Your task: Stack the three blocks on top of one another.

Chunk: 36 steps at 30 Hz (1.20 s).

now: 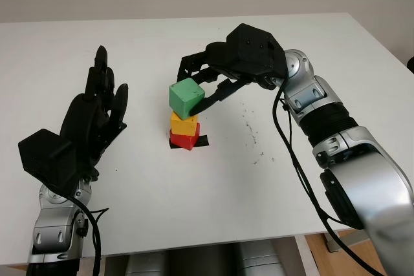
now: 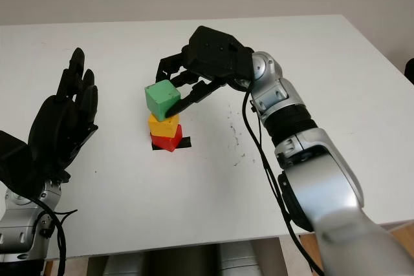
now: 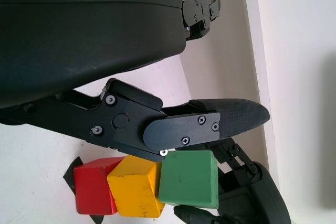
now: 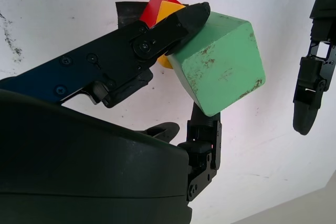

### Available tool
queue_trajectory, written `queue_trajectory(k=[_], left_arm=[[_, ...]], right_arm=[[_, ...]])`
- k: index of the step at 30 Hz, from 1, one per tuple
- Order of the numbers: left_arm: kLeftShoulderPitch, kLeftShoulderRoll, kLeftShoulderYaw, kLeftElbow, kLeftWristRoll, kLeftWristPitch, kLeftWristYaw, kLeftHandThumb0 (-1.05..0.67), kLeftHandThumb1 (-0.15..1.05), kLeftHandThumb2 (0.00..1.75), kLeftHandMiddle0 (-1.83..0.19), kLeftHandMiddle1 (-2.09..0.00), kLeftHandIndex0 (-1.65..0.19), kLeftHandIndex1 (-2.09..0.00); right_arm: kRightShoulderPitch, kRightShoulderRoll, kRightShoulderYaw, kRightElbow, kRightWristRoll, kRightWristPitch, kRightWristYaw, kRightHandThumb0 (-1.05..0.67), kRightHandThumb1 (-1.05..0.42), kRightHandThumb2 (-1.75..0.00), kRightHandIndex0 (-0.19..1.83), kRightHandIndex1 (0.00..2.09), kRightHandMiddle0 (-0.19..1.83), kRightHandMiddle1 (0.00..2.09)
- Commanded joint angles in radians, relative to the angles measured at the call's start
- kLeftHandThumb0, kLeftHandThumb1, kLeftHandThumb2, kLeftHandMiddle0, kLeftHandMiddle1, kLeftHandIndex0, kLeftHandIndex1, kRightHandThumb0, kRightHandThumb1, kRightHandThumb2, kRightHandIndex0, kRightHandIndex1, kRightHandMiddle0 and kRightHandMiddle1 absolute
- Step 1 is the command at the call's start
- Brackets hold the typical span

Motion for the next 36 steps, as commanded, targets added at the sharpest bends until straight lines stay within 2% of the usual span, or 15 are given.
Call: queue_trajectory(k=[1,6,13,20,24,26,28,29,31,32,34,36], left_arm=[[0.005,0.003,-0.003,-0.022,-0.002,0.005,0.002,-0.8,1.05,0.54,0.19,0.0,0.19,-0.04],[0.004,-0.001,-0.004,-0.024,-0.001,0.007,0.005,-0.8,1.05,0.53,0.19,0.0,0.19,-0.04],[0.006,-0.004,-0.006,-0.022,0.003,0.007,0.012,-0.81,1.05,0.53,0.19,0.0,0.19,-0.04],[0.002,-0.005,-0.008,-0.017,0.005,0.009,0.022,-0.8,1.05,0.52,0.19,0.0,0.18,-0.04],[0.002,-0.005,-0.007,-0.015,0.003,0.006,0.022,-0.79,1.05,0.52,0.19,0.0,0.18,-0.04],[0.002,-0.005,-0.007,-0.015,0.005,0.007,0.024,-0.79,1.05,0.52,0.19,0.0,0.18,-0.05],[0.003,-0.005,-0.006,-0.017,0.002,0.012,0.024,-0.79,1.05,0.51,0.19,0.0,0.18,-0.05],[0.003,-0.006,-0.006,-0.017,0.0,0.013,0.024,-0.79,1.05,0.51,0.19,0.0,0.19,-0.04],[0.002,-0.007,-0.007,-0.017,-0.003,0.015,0.024,-0.79,1.05,0.51,0.19,0.0,0.19,-0.05],[0.002,-0.006,-0.008,-0.017,-0.002,0.015,0.024,-0.79,1.05,0.51,0.19,0.0,0.19,-0.05],[0.001,-0.006,-0.009,-0.016,-0.001,0.015,0.024,-0.8,1.05,0.51,0.19,0.0,0.19,-0.05],[0.001,-0.007,-0.008,-0.015,-0.004,0.014,0.023,-0.79,1.05,0.5,0.19,0.0,0.19,-0.05]], right_arm=[[0.003,-0.002,-0.003,0.004,0.002,0.0,0.002,-0.55,-0.88,-0.05,0.38,0.12,0.43,1.57],[0.0,-0.005,0.006,0.007,-0.008,0.0,0.007,-0.57,-0.89,-0.06,0.36,0.09,0.42,1.57],[-0.007,-0.005,0.007,0.019,-0.01,-0.006,0.028,-0.61,-0.88,-0.05,0.32,0.07,0.38,1.44],[-0.005,-0.004,0.005,0.025,-0.009,-0.031,0.021,-0.63,-0.87,-0.05,0.3,0.05,0.31,1.43],[-0.002,-0.007,0.002,0.019,-0.004,-0.036,0.025,-0.72,-0.86,-0.05,0.29,0.05,0.22,1.4],[0.002,-0.01,-0.002,0.003,0.003,-0.03,0.037,-0.78,-0.86,-0.05,0.23,0.02,0.07,1.25],[0.007,-0.016,-0.011,-0.018,0.024,-0.026,0.067,-0.81,-0.86,-0.05,0.15,0.01,-0.04,1.0],[0.01,-0.022,-0.014,-0.032,0.031,-0.026,0.08,-0.81,-0.86,-0.05,0.07,0.02,-0.07,0.75],[0.022,-0.033,-0.026,-0.064,0.057,-0.036,0.11,-0.85,-0.86,-0.05,-0.03,0.02,-0.13,0.45],[0.03,-0.039,-0.032,-0.085,0.07,-0.043,0.124,-0.88,-0.86,-0.05,-0.1,0.01,-0.17,0.23],[0.052,-0.053,-0.044,-0.143,0.093,-0.049,0.14,-0.92,-0.86,-0.05,-0.17,0.0,-0.19,0.06],[0.074,-0.07,-0.05,-0.211,0.104,-0.042,0.147,-0.97,-0.88,-0.06,-0.19,0.0,-0.19,0.01]])
